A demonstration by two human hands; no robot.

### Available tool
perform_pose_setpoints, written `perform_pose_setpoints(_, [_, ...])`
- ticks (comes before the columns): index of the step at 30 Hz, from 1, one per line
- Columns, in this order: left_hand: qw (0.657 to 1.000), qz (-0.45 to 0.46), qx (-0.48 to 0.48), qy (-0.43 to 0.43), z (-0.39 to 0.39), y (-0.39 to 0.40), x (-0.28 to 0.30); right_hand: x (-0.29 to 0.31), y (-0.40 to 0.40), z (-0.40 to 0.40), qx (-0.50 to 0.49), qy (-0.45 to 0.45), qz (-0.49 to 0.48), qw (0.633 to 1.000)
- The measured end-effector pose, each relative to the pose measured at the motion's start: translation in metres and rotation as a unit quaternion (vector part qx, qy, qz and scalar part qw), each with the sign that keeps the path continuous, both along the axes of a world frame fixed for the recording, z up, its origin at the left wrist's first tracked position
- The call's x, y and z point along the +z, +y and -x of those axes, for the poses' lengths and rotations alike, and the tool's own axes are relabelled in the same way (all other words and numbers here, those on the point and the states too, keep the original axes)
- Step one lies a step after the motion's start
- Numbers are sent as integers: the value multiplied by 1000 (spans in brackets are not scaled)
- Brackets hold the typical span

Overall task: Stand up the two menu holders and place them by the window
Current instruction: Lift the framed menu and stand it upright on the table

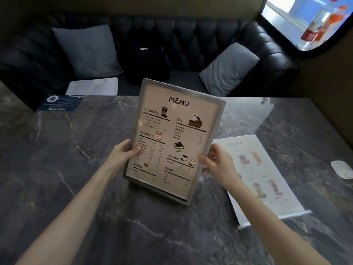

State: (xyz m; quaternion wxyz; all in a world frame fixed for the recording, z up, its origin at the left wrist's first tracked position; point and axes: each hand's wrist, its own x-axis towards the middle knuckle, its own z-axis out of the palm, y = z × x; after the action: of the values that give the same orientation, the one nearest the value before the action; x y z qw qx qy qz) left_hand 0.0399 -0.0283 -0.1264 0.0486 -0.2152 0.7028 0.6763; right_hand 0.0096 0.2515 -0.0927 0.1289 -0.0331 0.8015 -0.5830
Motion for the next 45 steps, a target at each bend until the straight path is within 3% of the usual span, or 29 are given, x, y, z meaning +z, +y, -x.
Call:
perform_pose_setpoints(18, [992, 101, 47, 57, -45, -1, -28, -14, -3, -58, 16, 136, -92, 986])
perform_pose_setpoints(27, [988, 129, 64, 52, -50, 12, -20, -12, 1, -58, 45, 128, -93, 986])
perform_pose_setpoints(31, [982, 172, 77, 16, -54, 29, -8, -5, 6, -51, 109, 107, -123, 981])
perform_pose_setpoints(34, [949, 300, 100, 3, -62, 57, 3, 2, 13, -37, 182, 98, -185, 961])
perform_pose_setpoints(37, [903, 406, 130, 53, -74, 100, 13, 14, 29, -22, 249, 126, -255, 926])
perform_pose_setpoints(42, [828, 494, 65, 256, -76, 186, 26, 22, 92, 9, 222, 166, -366, 888])
perform_pose_setpoints(45, [828, 483, -1, 285, -67, 234, 21, 11, 144, 21, 182, 189, -420, 869])
